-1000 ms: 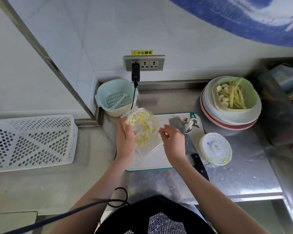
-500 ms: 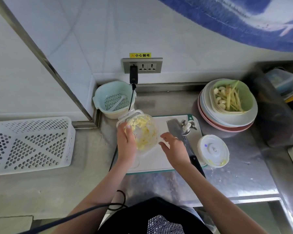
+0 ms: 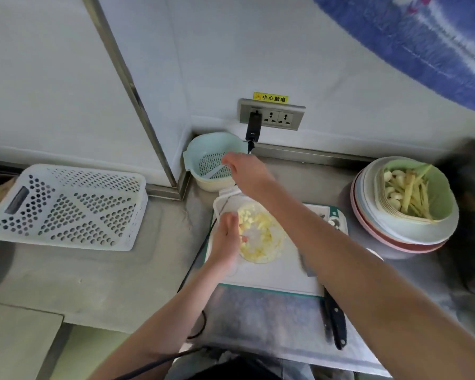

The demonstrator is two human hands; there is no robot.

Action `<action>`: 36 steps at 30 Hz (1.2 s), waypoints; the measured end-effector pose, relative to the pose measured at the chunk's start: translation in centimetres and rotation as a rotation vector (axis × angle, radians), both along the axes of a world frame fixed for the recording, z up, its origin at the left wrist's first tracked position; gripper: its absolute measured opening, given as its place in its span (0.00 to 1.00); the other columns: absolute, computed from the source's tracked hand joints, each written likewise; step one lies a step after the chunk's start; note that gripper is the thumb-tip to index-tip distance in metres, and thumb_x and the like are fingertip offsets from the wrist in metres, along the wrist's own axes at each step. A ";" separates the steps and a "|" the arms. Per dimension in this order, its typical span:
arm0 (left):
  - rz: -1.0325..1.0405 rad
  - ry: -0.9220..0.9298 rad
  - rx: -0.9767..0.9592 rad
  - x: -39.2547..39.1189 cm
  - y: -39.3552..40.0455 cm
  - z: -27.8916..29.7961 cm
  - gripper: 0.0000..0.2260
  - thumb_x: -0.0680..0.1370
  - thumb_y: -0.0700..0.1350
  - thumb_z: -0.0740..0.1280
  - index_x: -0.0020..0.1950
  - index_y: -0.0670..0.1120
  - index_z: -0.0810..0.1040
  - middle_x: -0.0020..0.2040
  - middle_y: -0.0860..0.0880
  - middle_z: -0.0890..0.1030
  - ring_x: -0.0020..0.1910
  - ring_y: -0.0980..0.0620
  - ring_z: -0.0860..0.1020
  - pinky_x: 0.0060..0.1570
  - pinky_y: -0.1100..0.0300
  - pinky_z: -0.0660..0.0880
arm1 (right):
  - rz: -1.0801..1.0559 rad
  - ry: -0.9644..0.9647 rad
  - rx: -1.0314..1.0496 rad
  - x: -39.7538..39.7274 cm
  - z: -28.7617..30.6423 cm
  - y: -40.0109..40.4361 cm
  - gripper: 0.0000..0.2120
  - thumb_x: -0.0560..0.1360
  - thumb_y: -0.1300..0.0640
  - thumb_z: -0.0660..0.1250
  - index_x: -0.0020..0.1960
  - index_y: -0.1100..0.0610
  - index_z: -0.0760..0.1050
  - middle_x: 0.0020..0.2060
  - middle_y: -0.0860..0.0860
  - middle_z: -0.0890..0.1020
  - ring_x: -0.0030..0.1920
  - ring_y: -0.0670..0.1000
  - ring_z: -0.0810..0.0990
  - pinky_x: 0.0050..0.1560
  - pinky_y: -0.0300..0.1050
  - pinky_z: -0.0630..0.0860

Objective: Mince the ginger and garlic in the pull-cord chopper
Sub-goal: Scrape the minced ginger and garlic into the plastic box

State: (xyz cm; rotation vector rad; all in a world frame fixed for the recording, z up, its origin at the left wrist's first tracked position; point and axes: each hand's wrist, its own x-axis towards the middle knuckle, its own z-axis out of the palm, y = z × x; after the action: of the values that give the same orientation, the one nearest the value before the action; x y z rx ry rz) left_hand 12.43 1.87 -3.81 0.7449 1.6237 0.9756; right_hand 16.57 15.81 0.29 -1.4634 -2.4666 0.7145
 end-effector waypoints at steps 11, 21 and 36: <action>0.207 -0.060 0.059 0.0 1.1 -1.7 0.12 0.84 0.47 0.49 0.46 0.45 0.66 0.40 0.48 0.68 0.25 0.67 0.72 0.38 0.59 0.67 | 0.227 -0.507 -0.204 -8.1 -5.3 5.4 0.21 0.78 0.65 0.57 0.71 0.61 0.64 0.64 0.58 0.74 0.63 0.59 0.74 0.57 0.50 0.71; 0.204 -0.061 0.060 -0.1 1.0 -1.3 0.13 0.84 0.43 0.51 0.39 0.48 0.62 0.36 0.50 0.66 0.22 0.66 0.70 0.35 0.61 0.63 | 0.200 -0.555 -0.162 -8.6 -6.5 6.0 0.10 0.71 0.65 0.61 0.33 0.58 0.65 0.33 0.52 0.68 0.43 0.58 0.71 0.56 0.52 0.73; 0.139 -0.024 0.024 -0.3 0.5 -1.2 0.12 0.83 0.53 0.51 0.49 0.51 0.71 0.52 0.41 0.77 0.40 0.43 0.82 0.41 0.53 0.76 | -0.612 0.851 -0.035 5.3 0.4 -2.6 0.03 0.78 0.59 0.60 0.48 0.57 0.66 0.41 0.53 0.84 0.33 0.49 0.82 0.32 0.39 0.76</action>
State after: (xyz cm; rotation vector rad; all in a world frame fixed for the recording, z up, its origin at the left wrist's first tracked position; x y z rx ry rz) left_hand 12.11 2.36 -5.05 0.6406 1.6626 1.1005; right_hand 21.89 13.18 0.73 -1.3989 -1.3010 0.9649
